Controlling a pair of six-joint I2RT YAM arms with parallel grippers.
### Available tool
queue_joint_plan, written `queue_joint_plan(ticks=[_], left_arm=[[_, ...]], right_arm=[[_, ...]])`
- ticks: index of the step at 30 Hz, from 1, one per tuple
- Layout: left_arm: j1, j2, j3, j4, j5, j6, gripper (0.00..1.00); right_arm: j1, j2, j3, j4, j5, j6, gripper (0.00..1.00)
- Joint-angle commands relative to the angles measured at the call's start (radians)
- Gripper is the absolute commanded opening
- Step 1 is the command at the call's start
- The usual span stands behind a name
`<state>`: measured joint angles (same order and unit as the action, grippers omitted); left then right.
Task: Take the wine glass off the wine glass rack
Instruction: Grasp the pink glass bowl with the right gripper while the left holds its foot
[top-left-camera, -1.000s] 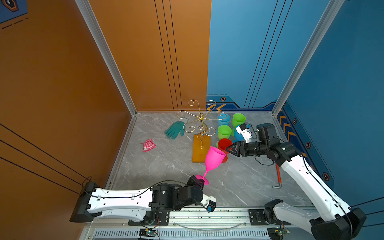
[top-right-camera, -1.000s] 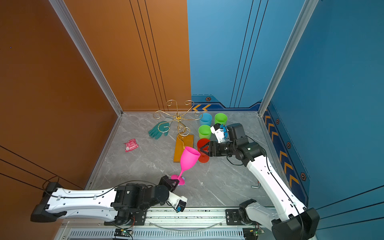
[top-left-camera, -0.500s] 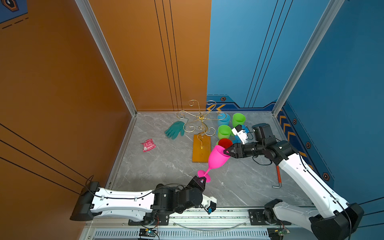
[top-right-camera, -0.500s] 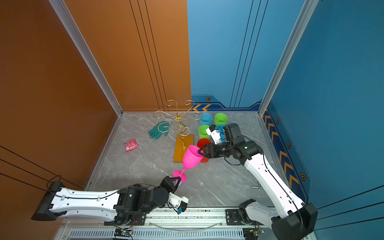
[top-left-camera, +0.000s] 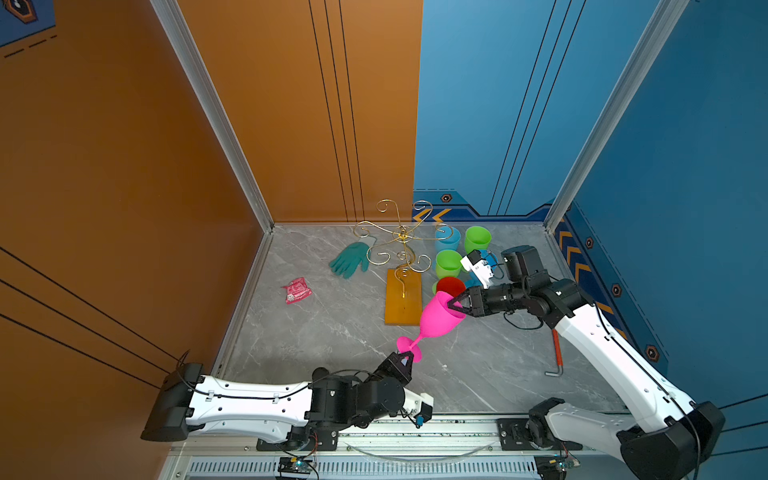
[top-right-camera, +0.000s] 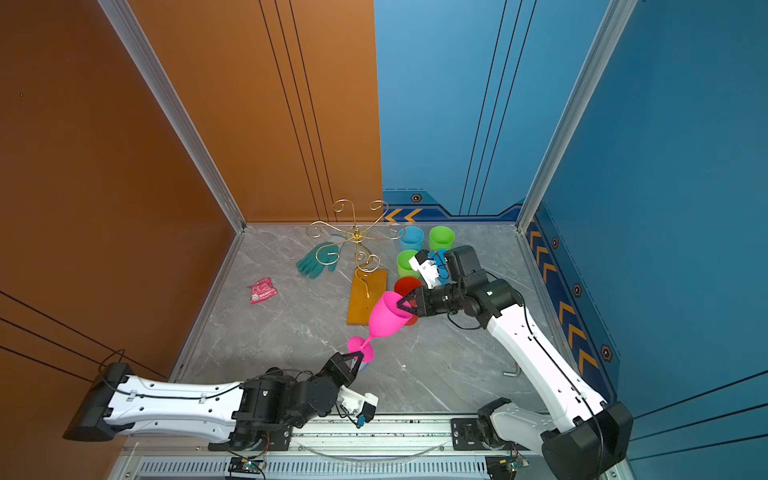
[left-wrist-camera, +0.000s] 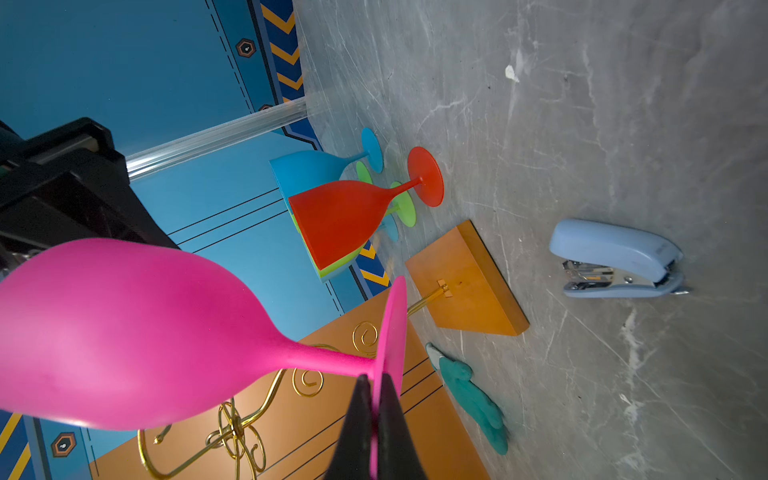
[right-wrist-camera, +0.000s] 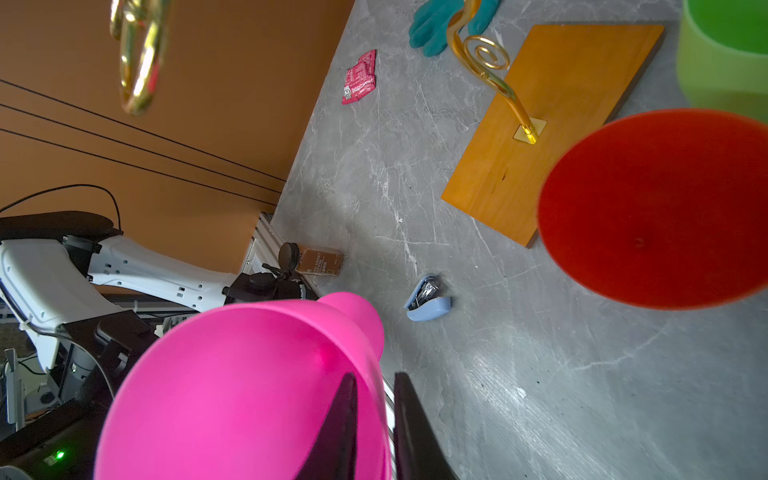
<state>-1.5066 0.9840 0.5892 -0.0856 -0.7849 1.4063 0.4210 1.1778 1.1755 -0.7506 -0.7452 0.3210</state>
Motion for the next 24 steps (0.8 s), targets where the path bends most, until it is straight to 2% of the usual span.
queue_joint_plan(ticks=[1, 7, 13, 23, 24], left_arm=[[-0.006, -0.001, -0.009, 0.056, -0.036, 0.011, 0.00], [-0.003, -0.002, -0.018, 0.063, -0.035, 0.014, 0.04], [-0.001, -0.001, -0.031, 0.073, -0.027, 0.008, 0.11], [-0.001, -0.007, -0.032, 0.068, 0.002, -0.073, 0.34], [-0.001, -0.007, -0.031, 0.068, 0.006, -0.085, 0.38]], right_arm=[[0.008, 0.010, 0.030, -0.047, -0.002, -0.029, 0.14], [0.009, 0.011, 0.035, -0.057, 0.007, -0.036, 0.07], [0.009, 0.009, 0.036, -0.067, 0.025, -0.042, 0.02], [0.008, -0.005, 0.047, -0.105, 0.103, -0.068, 0.00], [0.009, -0.007, 0.051, -0.113, 0.117, -0.071, 0.00]])
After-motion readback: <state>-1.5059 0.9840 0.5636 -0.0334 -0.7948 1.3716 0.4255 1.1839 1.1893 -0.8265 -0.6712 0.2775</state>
